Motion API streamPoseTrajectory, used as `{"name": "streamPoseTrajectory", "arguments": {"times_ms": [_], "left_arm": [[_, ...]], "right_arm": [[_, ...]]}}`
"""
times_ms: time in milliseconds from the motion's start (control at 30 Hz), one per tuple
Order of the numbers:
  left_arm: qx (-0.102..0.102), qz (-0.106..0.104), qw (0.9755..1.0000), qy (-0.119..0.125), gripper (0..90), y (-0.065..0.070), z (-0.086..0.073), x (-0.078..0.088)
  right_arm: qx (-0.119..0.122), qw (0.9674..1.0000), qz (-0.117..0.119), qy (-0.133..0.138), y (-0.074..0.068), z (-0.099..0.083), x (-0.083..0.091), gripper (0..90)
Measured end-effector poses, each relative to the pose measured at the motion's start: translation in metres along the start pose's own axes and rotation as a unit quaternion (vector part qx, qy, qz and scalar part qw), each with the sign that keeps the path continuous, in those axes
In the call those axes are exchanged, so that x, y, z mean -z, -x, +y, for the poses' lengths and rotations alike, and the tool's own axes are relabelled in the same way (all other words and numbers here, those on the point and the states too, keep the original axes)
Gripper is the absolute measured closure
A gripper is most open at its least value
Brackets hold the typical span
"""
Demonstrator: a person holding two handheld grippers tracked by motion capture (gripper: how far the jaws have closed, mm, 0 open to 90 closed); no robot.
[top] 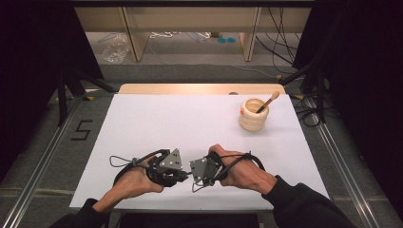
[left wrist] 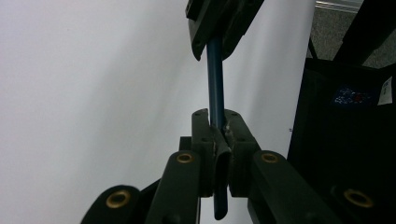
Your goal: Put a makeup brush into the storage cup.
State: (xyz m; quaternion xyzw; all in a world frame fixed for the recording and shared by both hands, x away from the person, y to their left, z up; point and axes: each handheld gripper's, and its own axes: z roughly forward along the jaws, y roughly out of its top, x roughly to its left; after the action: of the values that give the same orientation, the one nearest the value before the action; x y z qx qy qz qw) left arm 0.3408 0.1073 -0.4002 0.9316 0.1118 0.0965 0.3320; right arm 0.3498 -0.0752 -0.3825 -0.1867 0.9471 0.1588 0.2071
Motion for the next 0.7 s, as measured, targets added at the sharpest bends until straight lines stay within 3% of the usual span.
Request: {"name": "streamPoseTrajectory", "arguments": {"times_ms": [33, 133, 167, 200, 300, 367, 400, 433, 567, 633, 700], "left_arm": [[0.004, 0.001, 1.0000, 0.002, 84.8, 0.000, 0.000, 0.000], [-0.021, 0.003, 0.9998, -0.005, 84.8, -0.004, 0.000, 0.001], [-0.013, 0.004, 0.9999, -0.003, 84.8, -0.003, -0.001, 0.001], [-0.023, 0.009, 0.9997, -0.001, 84.9, -0.005, 0.000, 0.001], [0.015, 0.014, 0.9998, 0.007, 84.9, 0.000, -0.002, 0.001], [0.007, 0.014, 0.9999, -0.004, 84.9, -0.003, -0.002, 0.004], [0.012, 0.020, 0.9996, 0.013, 84.9, -0.003, -0.002, 0.003], [0.041, 0.020, 0.9990, 0.004, 84.9, -0.001, -0.004, 0.004], [0.041, 0.025, 0.9989, 0.005, 84.9, -0.004, -0.006, 0.006], [0.053, 0.033, 0.9980, 0.016, 84.9, -0.005, -0.007, 0.006], [0.056, 0.042, 0.9973, 0.021, 84.9, -0.007, -0.007, 0.008]], "right_arm": [[0.000, 1.0000, -0.003, 0.001, 0.001, 0.000, 0.000, 83.9], [-0.003, 1.0000, -0.004, 0.005, 0.002, -0.001, 0.001, 82.7], [-0.002, 1.0000, -0.002, 0.006, 0.003, -0.001, 0.001, 82.4], [-0.003, 1.0000, -0.004, 0.005, 0.003, -0.001, 0.001, 81.9], [-0.021, 0.9997, -0.015, 0.007, 0.003, -0.002, 0.003, 77.8], [-0.028, 0.9992, -0.022, 0.015, 0.005, -0.003, 0.005, 73.9], [-0.032, 0.9989, -0.028, 0.017, 0.006, -0.004, 0.007, 71.8], [-0.062, 0.9977, -0.027, 0.007, 0.003, -0.003, 0.010, 69.5], [-0.077, 0.9957, -0.046, 0.022, 0.008, -0.007, 0.021, 67.9], [-0.087, 0.9940, -0.058, 0.032, 0.010, -0.010, 0.026, 65.3], [-0.111, 0.9897, -0.079, 0.044, 0.009, -0.012, 0.032, 62.3]]}}
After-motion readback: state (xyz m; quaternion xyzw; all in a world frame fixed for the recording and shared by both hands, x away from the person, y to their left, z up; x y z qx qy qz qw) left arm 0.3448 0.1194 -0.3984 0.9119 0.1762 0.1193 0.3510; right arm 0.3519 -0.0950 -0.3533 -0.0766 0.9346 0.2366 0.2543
